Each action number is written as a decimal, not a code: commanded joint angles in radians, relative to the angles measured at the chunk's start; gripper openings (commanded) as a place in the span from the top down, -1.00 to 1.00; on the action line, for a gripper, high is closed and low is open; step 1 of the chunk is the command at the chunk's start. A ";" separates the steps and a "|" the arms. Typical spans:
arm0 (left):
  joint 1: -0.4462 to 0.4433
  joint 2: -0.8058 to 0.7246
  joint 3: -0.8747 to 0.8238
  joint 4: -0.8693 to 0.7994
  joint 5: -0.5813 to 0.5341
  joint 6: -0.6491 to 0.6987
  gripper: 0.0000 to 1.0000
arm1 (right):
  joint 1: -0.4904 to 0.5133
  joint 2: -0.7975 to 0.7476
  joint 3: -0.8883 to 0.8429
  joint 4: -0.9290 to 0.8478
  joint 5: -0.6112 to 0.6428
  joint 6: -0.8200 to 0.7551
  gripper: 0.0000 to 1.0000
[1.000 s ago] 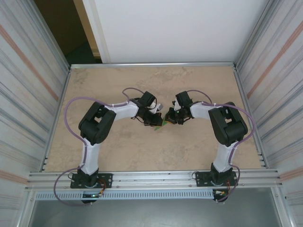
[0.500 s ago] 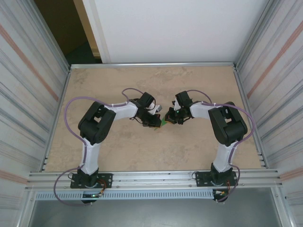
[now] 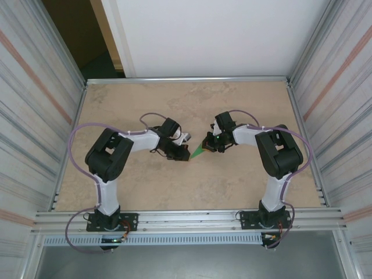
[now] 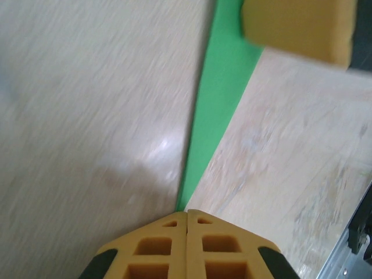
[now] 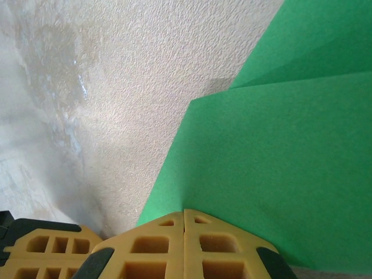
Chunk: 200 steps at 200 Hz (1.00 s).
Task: Fold a paper plane with a square sheet of paper (pick it up from the middle)
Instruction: Fold the wing for the fifth time at the center of the table.
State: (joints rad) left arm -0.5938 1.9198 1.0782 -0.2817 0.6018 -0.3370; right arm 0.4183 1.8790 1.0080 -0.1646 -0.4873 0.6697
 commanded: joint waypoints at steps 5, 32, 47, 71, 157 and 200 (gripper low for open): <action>0.031 -0.074 -0.062 -0.121 -0.036 0.015 0.95 | 0.002 0.076 -0.034 -0.112 0.124 -0.037 0.88; 0.031 -0.139 -0.033 -0.042 -0.002 -0.034 0.91 | 0.043 0.063 -0.020 -0.092 0.079 -0.048 0.87; 0.027 -0.144 -0.022 0.033 0.008 -0.088 0.90 | 0.068 0.057 -0.008 -0.077 0.053 -0.047 0.87; 0.013 -0.095 -0.010 0.142 0.026 -0.167 0.90 | 0.092 0.055 0.013 -0.060 0.031 -0.033 0.87; -0.033 0.035 0.038 0.104 -0.070 -0.171 1.00 | 0.085 0.039 0.031 -0.053 0.025 -0.014 0.87; -0.035 0.055 0.004 0.059 -0.113 -0.184 1.00 | 0.077 -0.040 0.069 -0.100 0.094 -0.019 0.86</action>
State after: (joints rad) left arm -0.6231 1.9507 1.1114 -0.1600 0.5381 -0.5056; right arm 0.5045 1.8900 1.0412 -0.1795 -0.4850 0.6498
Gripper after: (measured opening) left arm 0.049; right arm 0.071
